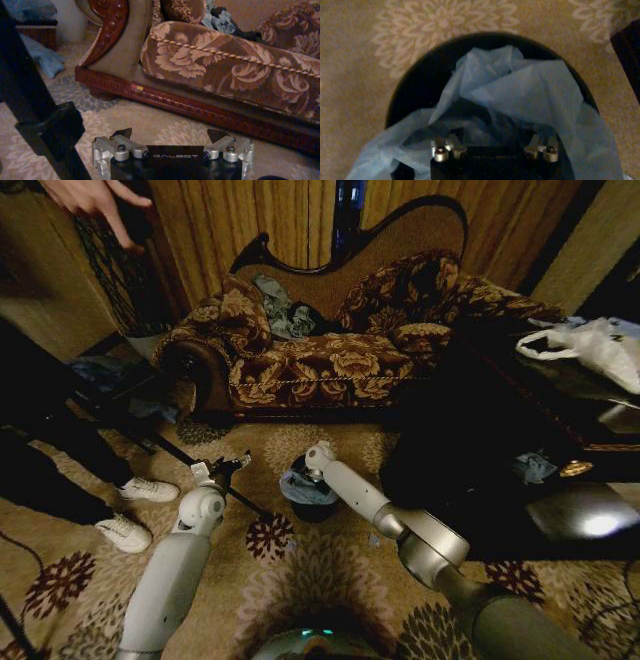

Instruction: Place a garbage bag over the trash bin.

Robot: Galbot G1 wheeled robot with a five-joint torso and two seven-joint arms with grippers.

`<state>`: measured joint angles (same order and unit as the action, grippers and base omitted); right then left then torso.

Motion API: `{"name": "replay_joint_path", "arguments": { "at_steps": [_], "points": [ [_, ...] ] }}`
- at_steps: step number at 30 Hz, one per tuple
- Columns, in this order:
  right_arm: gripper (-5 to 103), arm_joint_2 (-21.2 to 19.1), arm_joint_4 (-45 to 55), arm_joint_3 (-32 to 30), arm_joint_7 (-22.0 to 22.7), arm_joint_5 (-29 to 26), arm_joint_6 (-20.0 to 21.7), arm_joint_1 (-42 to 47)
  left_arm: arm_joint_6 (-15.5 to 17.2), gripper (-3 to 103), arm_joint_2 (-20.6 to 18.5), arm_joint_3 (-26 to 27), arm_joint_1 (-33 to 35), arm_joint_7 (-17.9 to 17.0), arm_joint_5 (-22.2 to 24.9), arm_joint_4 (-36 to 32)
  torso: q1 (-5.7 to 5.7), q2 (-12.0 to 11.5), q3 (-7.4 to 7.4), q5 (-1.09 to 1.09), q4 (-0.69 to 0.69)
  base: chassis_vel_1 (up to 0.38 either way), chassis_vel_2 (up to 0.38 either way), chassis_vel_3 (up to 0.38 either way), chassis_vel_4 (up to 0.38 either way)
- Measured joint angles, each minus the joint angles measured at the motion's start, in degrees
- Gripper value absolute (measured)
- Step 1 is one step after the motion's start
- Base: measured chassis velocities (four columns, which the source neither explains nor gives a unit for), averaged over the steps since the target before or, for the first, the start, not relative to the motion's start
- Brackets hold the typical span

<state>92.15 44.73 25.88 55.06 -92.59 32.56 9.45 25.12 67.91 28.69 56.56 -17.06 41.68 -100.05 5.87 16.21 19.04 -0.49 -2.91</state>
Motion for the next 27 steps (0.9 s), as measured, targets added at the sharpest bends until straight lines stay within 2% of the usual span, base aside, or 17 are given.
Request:
{"name": "replay_joint_path", "arguments": {
  "at_steps": [3, 4, 6, 12, 27],
  "points": [
    [89, 0.0, -0.7, 0.2, -0.7, 1.7, 0.0, 1.2, -0.1, 100, -0.3, 0.4, 0.3, 0.0, 0.1, -0.3, 0.0, 0.0, 0.0, 0.0, 0.0, 0.0, 0.0, 0.0, 0.0],
    [89, 0.0, -0.7, 0.2, -0.7, 1.7, 0.0, 1.2, -0.1, 100, -0.3, 0.4, 0.3, 0.0, 0.1, -0.3, 0.0, 0.0, 0.0, 0.0, 0.0, 0.0, 0.0, 0.0, 0.0],
    [97, 0.0, -2.1, -0.6, -1.7, 3.4, -0.2, 2.0, -0.6, 100, -0.4, 0.6, 0.6, 0.0, 0.2, -0.4, 0.0, 0.0, 0.0, -0.01, -0.01, 0.0, 0.0, 0.0, 0.0],
    [100, 0.0, -3.0, -0.8, -2.5, 4.3, -0.3, 3.3, -1.6, 100, -0.5, 0.8, 0.8, 0.0, 0.2, -0.3, 0.0, 0.0, 0.0, -0.01, 0.0, 0.0, 0.0, 0.0, 0.0],
    [100, 0.0, 1.7, 3.3, 4.9, -2.0, -0.5, 2.9, -3.2, 100, -1.2, 0.5, -0.8, 0.2, 1.4, 2.1, 0.0, 0.0, 0.0, 0.01, -0.01, 0.0, 0.0, 0.0, 0.0]
  ]
}}
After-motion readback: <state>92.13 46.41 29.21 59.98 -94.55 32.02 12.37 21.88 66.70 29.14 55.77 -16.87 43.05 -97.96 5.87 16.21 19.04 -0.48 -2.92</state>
